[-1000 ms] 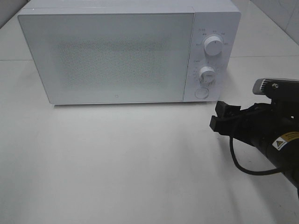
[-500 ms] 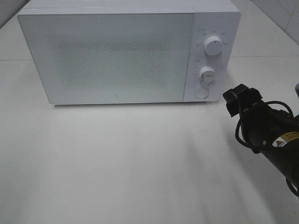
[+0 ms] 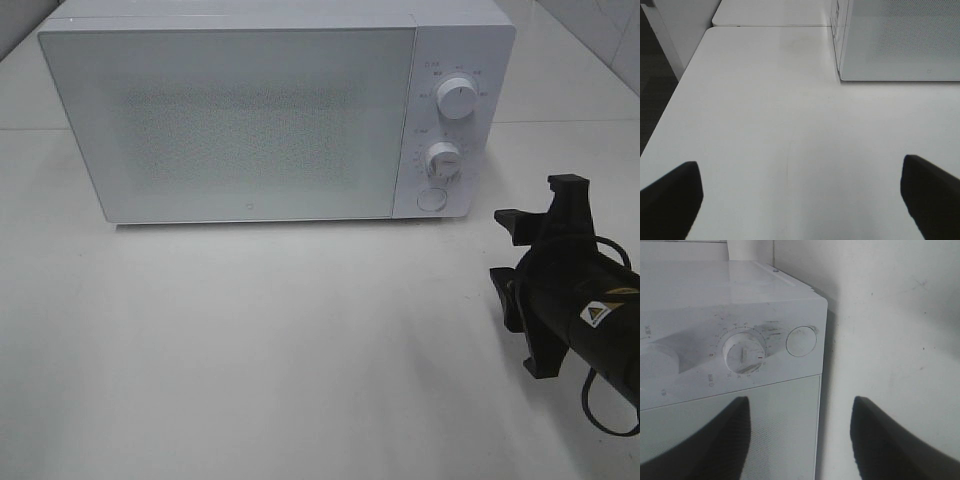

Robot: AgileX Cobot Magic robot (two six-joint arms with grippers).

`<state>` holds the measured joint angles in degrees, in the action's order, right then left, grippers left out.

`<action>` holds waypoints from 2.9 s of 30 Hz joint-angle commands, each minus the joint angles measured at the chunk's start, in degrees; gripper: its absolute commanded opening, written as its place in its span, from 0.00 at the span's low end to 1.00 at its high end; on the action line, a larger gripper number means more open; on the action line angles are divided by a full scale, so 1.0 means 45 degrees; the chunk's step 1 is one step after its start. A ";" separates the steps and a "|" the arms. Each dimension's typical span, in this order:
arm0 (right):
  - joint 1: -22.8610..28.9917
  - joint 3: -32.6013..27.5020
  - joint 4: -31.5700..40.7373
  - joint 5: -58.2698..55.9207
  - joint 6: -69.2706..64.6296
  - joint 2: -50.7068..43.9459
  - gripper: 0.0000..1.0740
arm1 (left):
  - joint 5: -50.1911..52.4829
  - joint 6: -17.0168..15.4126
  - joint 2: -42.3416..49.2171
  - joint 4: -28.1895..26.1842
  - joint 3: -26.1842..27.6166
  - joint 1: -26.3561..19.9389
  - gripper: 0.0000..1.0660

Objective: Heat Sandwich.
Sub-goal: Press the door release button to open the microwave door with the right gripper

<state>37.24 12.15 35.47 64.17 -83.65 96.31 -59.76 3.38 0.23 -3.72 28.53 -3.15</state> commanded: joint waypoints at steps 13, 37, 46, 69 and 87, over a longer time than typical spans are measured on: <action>0.0038 -0.0013 -0.0089 -0.0051 -0.0433 -0.0038 0.00 | 0.0115 -0.0013 0.0318 -0.0064 -0.0025 -0.0013 0.95; -0.1019 0.2572 -0.0879 -0.2152 0.0751 0.1566 0.00 | 0.0115 -0.0013 0.0318 -0.0064 -0.0025 -0.0013 0.95; -0.1171 0.4163 -0.1082 -0.2445 0.0815 0.2788 0.00 | 0.0115 -0.0013 0.0318 -0.0064 -0.0025 -0.0013 0.95; -0.2355 0.7334 -0.1222 -0.3476 0.1171 0.5029 0.00 | 0.0115 -0.0013 0.0318 -0.0064 -0.0025 -0.0013 0.95; -0.2801 0.7843 -0.0853 -0.2559 0.1515 0.5297 0.01 | 0.0115 -0.0013 0.0318 -0.0064 -0.0025 -0.0013 0.95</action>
<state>25.21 46.01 31.86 47.90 -77.75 120.44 -59.76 3.38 0.23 -3.72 28.53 -3.15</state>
